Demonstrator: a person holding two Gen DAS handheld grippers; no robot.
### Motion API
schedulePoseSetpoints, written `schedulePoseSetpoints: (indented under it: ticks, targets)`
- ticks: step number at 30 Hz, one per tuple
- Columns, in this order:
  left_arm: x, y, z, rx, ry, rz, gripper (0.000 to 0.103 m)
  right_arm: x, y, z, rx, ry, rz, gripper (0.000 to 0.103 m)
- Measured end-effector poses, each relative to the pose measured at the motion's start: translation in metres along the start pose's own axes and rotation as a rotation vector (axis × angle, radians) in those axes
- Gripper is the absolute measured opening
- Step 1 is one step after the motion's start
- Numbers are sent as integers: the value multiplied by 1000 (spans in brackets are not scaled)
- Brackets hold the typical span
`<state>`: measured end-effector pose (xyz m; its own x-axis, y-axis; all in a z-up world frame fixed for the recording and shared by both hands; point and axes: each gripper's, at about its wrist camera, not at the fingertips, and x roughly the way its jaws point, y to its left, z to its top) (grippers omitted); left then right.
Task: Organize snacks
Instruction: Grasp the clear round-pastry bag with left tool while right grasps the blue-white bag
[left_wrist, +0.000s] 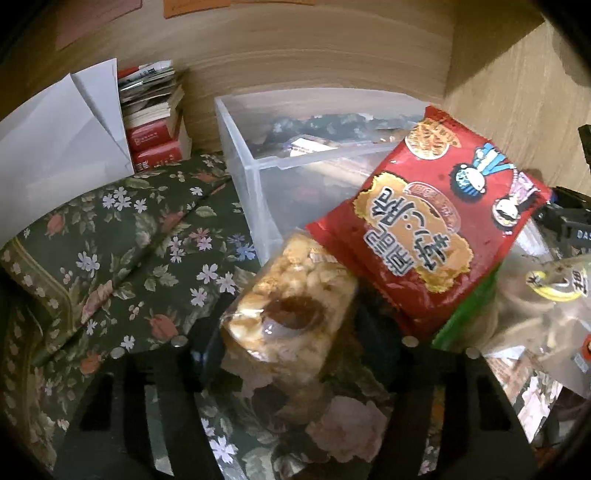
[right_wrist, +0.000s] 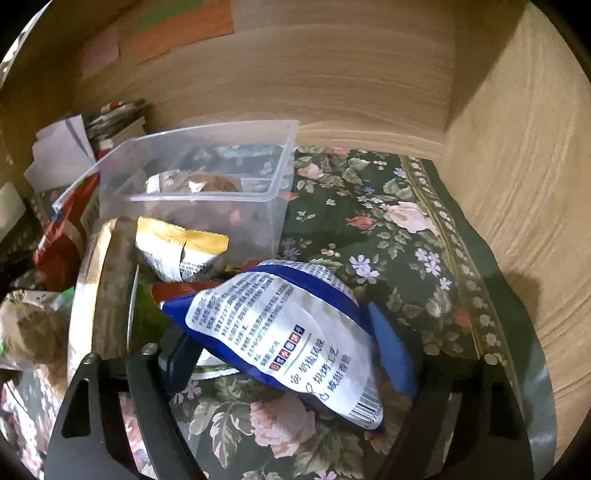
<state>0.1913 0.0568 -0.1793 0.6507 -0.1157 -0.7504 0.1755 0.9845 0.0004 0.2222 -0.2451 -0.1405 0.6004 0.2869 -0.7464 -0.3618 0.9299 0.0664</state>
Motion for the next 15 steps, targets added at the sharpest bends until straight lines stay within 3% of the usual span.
schedulePoseSetpoints:
  ticks: [7, 15]
  targets:
    - [-16, 5, -14, -47, -16, -1, 48, -5, -3, -2, 20, -20, -14, 63]
    - [-41, 12, -27, -100, -32, 48, 46, -25, -7, -4, 46, -51, 21, 56]
